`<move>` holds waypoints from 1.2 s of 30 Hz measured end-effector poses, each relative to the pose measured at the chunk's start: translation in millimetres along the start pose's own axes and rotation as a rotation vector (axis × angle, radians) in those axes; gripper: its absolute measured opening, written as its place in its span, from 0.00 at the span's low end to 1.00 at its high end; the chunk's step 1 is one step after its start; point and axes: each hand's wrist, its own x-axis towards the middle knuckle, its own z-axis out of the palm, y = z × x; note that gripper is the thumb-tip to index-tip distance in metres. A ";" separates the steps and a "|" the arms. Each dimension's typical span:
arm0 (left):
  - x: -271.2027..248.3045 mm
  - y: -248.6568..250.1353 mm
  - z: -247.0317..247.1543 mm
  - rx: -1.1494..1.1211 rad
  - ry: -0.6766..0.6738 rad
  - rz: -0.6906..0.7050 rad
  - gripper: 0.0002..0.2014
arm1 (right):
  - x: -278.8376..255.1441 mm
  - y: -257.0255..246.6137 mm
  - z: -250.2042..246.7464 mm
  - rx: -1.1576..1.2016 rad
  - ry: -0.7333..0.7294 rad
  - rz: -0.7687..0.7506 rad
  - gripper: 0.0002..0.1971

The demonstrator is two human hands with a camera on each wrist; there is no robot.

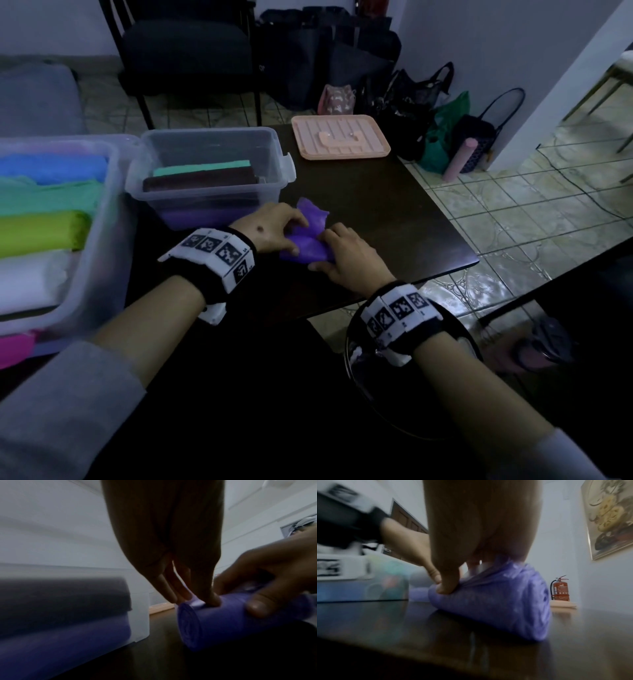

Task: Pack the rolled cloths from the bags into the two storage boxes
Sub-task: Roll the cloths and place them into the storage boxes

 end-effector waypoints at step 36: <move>-55.8 -28.8 12.9 -0.761 0.580 -0.693 0.39 | 36.6 -54.9 -11.0 0.004 -0.439 0.064 0.33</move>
